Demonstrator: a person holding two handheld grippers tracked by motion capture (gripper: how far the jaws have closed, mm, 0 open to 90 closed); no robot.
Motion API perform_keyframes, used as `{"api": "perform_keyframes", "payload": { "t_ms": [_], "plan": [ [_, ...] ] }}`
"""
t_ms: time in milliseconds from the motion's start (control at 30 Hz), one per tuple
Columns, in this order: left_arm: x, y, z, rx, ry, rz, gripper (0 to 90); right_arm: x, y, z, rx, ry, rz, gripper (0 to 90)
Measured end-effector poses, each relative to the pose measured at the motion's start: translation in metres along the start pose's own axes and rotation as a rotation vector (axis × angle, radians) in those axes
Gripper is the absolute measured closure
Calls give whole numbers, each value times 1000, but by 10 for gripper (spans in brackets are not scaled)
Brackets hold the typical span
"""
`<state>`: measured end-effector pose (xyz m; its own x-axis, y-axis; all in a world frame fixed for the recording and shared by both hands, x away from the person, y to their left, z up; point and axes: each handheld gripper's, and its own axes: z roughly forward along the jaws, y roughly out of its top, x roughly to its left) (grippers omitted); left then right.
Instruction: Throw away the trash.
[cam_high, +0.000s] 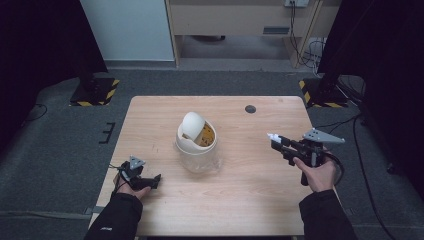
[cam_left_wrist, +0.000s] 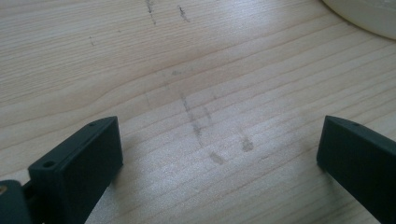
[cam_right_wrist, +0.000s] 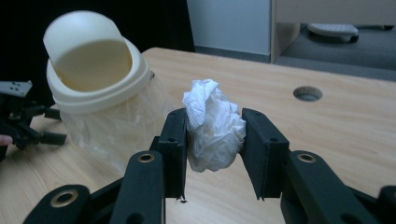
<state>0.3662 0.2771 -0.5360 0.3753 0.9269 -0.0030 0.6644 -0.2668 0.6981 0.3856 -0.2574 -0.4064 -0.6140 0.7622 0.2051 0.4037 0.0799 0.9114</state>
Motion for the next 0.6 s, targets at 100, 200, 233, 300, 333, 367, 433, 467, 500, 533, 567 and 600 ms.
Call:
{"api": "perform_keyframes", "payload": {
  "t_ms": [100, 200, 233, 300, 333, 367, 433, 467, 500, 533, 567, 600],
  "plan": [
    [0, 0, 0, 0, 0, 0, 0, 2, 11, 2, -19, 7, -10, 627],
    [0, 0, 0, 0, 0, 1, 0, 4, 24, 3, -41, 12, -23, 627],
    [0, 0, 0, 0, 0, 1, 0, 4, 24, 3, -41, 12, -23, 628],
    [0, 0, 0, 0, 0, 1, 0, 6, 33, 3, -60, 17, -25, 628],
    [0, 0, 0, 0, 0, 1, 0, 7, 36, 3, -69, 19, -26, 628],
    [0, 0, 0, 0, 0, 1, 0, 8, 41, 4, -76, 22, -29, 629],
    [0, 0, 0, 0, -1, 1, 0, 10, 46, 5, -86, 28, -33, 629],
    [0, 0, 0, 0, -1, 1, 0, 11, 50, 6, -92, 29, -42, 629],
    [0, 0, 0, 0, -1, 1, 0, 12, 52, 6, -92, 31, -45, 630],
    [0, 0, 0, 0, -1, 1, 0, 13, 55, 7, -92, 35, -53, 630],
    [0, 0, 0, 0, -1, 1, 0, 13, 55, 7, -92, 35, -53, 630],
    [0, 0, 0, 0, -1, 1, 0, 15, 59, 10, -93, 37, -58, 630]
  ]
}}
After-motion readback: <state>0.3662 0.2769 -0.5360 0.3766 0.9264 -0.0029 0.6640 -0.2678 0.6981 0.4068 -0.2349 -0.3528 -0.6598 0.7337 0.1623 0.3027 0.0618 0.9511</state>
